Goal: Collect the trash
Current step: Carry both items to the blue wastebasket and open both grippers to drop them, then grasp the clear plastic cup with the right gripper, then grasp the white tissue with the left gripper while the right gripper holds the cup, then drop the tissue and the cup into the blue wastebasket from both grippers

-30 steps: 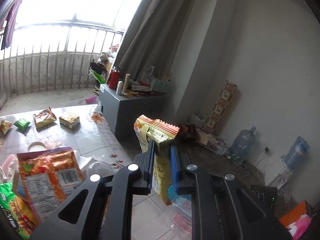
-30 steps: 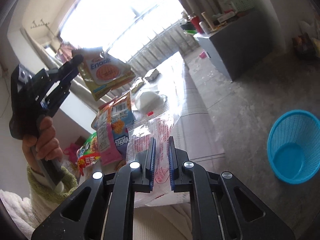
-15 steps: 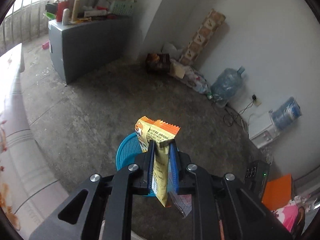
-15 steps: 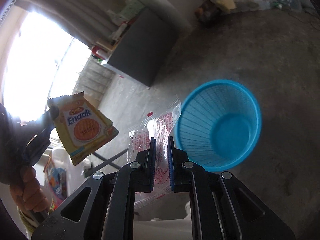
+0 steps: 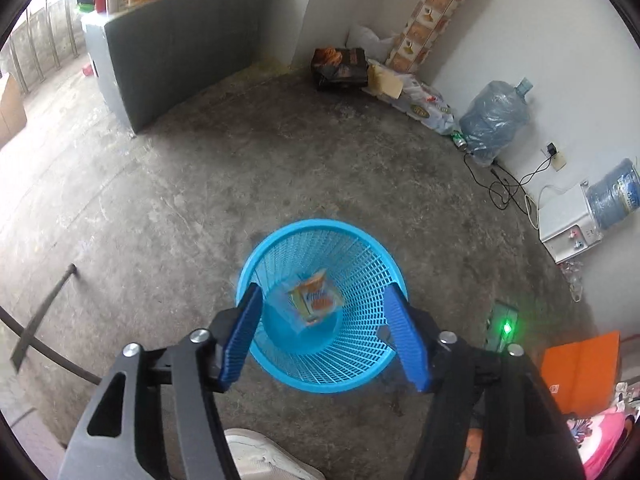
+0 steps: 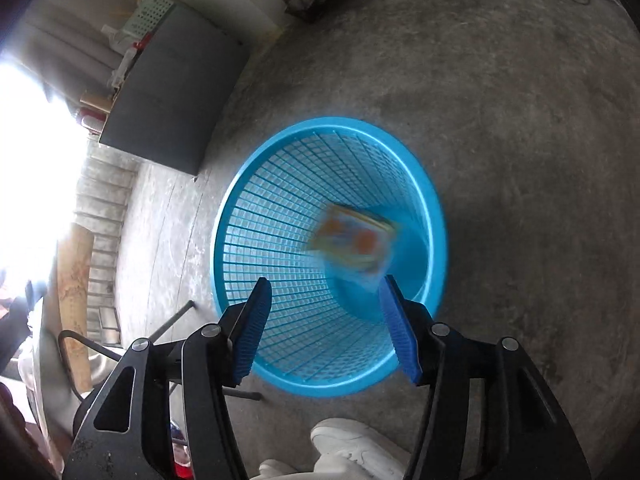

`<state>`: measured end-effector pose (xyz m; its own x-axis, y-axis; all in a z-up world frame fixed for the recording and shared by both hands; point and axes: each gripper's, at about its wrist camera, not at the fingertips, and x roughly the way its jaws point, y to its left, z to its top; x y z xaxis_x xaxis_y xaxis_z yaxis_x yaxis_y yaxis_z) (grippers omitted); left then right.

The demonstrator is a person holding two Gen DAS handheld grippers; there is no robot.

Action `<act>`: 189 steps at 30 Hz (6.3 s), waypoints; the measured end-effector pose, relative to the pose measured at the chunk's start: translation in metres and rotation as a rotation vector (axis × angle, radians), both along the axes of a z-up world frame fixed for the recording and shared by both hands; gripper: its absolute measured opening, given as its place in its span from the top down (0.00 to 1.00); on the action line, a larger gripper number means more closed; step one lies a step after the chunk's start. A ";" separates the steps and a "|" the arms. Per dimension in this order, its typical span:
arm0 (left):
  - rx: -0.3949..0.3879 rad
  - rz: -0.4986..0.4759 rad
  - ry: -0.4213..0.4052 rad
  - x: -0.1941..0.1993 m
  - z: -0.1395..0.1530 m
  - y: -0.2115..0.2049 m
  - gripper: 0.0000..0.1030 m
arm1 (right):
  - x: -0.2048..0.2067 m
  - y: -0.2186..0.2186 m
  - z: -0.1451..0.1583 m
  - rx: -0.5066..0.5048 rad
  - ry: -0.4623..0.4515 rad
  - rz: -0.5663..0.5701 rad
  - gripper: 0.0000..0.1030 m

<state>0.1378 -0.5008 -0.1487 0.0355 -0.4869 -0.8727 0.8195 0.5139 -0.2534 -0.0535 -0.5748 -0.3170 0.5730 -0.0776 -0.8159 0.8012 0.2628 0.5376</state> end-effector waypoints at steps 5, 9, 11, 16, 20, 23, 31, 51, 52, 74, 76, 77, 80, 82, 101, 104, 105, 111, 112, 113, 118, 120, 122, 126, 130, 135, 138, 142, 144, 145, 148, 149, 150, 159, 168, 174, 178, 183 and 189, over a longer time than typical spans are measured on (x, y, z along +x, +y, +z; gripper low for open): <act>-0.044 0.014 -0.007 0.003 0.024 0.020 0.39 | -0.021 0.007 0.016 -0.041 -0.001 -0.030 0.42; -0.113 0.007 -0.033 -0.003 0.058 0.045 0.32 | -0.032 0.013 0.038 -0.100 -0.017 -0.016 0.37; -0.147 0.017 -0.058 -0.006 0.079 0.067 0.29 | -0.032 0.017 0.055 -0.140 -0.042 0.007 0.35; -0.213 0.058 -0.150 -0.011 0.131 0.133 0.23 | -0.020 0.037 0.108 -0.239 -0.143 0.117 0.30; -0.286 0.137 -0.256 -0.012 0.168 0.205 0.19 | 0.007 0.063 0.149 -0.302 -0.222 0.254 0.27; -0.312 0.221 -0.321 -0.011 0.181 0.265 0.17 | 0.031 0.087 0.179 -0.350 -0.282 0.369 0.23; -0.306 0.463 -0.394 -0.008 0.179 0.391 0.17 | 0.108 0.162 0.221 -0.397 -0.386 0.668 0.21; -0.418 0.572 -0.267 0.050 0.177 0.453 0.23 | 0.302 0.278 0.223 -0.507 -0.309 1.135 0.20; -0.419 0.570 -0.256 0.052 0.177 0.452 0.26 | 0.305 0.280 0.222 -0.507 -0.299 1.140 0.20; -0.098 0.258 -0.092 0.120 0.175 0.313 0.49 | 0.199 0.254 0.224 -0.511 -0.282 1.003 0.34; -0.005 0.238 -0.081 0.128 0.159 0.288 0.49 | 0.187 0.254 0.225 -0.511 -0.282 0.996 0.34; 0.037 0.228 -0.075 0.132 0.151 0.277 0.49 | 0.183 0.254 0.224 -0.507 -0.285 0.993 0.34; 0.167 0.230 -0.028 0.154 0.127 0.247 0.49 | 0.172 0.253 0.224 -0.493 -0.293 0.987 0.34; 0.249 0.233 -0.002 0.168 0.113 0.231 0.49 | 0.169 0.251 0.225 -0.492 -0.298 0.983 0.34; 0.476 0.246 0.053 0.200 0.066 0.205 0.58 | 0.162 0.238 0.218 -0.410 -0.360 0.944 0.34; 0.466 0.247 0.053 0.203 0.067 0.205 0.63 | 0.162 0.238 0.217 -0.406 -0.362 0.941 0.34; 0.463 0.251 0.053 0.203 0.066 0.206 0.66 | 0.162 0.238 0.217 -0.406 -0.363 0.941 0.34; 0.483 0.278 0.045 0.212 0.068 0.220 0.73 | 0.161 0.238 0.217 -0.403 -0.366 0.940 0.34; 0.489 0.278 0.043 0.213 0.069 0.222 0.73 | 0.161 0.238 0.217 -0.402 -0.367 0.939 0.34; 0.498 0.279 0.044 0.214 0.069 0.223 0.72 | 0.161 0.238 0.218 -0.400 -0.367 0.939 0.34; 0.509 0.282 0.036 0.215 0.070 0.224 0.67 | 0.162 0.238 0.217 -0.390 -0.372 0.937 0.34; 0.499 0.276 0.040 0.216 0.071 0.227 0.71 | 0.162 0.237 0.217 -0.386 -0.375 0.932 0.34; 0.486 0.278 0.034 0.214 0.073 0.226 0.89 | 0.161 0.237 0.217 -0.386 -0.376 0.930 0.34; 0.463 0.292 0.025 0.214 0.075 0.223 0.98 | 0.161 0.236 0.217 -0.382 -0.380 0.923 0.34; 0.438 0.286 -0.004 0.213 0.081 0.223 0.99 | 0.158 0.234 0.219 -0.384 -0.386 0.914 0.35; 0.345 0.311 -0.033 0.215 0.110 0.225 0.99 | 0.152 0.228 0.226 -0.396 -0.419 0.887 0.35; 0.274 0.318 -0.048 0.211 0.132 0.227 0.99 | 0.148 0.222 0.232 -0.398 -0.438 0.865 0.35; 0.181 0.299 -0.014 0.195 0.157 0.222 0.99 | 0.139 0.211 0.241 -0.397 -0.463 0.824 0.35; 0.146 0.267 -0.020 0.183 0.167 0.216 0.99 | 0.132 0.204 0.244 -0.397 -0.475 0.797 0.35; 0.126 0.248 -0.022 0.175 0.173 0.211 0.99 | 0.128 0.200 0.245 -0.395 -0.480 0.783 0.35; 0.076 0.192 -0.002 0.146 0.180 0.186 0.99 | 0.113 0.187 0.246 -0.400 -0.474 0.734 0.35; 0.058 0.172 0.006 0.135 0.182 0.179 0.99 | 0.106 0.182 0.246 -0.400 -0.470 0.716 0.35; 0.039 0.152 0.014 0.125 0.184 0.173 0.99 | 0.100 0.177 0.246 -0.403 -0.464 0.695 0.35; -0.084 -0.044 0.163 0.049 0.166 0.076 0.99 | 0.026 0.114 0.214 -0.382 -0.308 0.476 0.36; 0.004 -0.129 0.279 0.019 0.083 -0.017 0.99 | -0.003 0.060 0.149 -0.288 -0.168 0.313 0.36; 0.092 -0.101 0.365 0.021 0.015 -0.051 0.99 | 0.000 0.029 0.095 -0.202 -0.114 0.232 0.36; 0.127 -0.070 0.328 0.023 -0.016 -0.064 0.80 | 0.011 0.012 0.059 -0.154 -0.071 0.212 0.35; 0.124 -0.084 0.304 0.018 -0.029 -0.064 0.52 | 0.027 -0.004 0.020 -0.070 0.003 0.193 0.34; 0.079 -0.092 0.297 0.021 -0.008 -0.053 0.48 | 0.023 0.002 0.025 -0.071 0.004 0.168 0.27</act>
<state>0.1592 -0.5539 -0.1569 -0.2672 -0.4069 -0.8735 0.7596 0.4689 -0.4508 -0.0307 -0.5726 -0.2923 0.5799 -0.0389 -0.8138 0.7448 0.4301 0.5102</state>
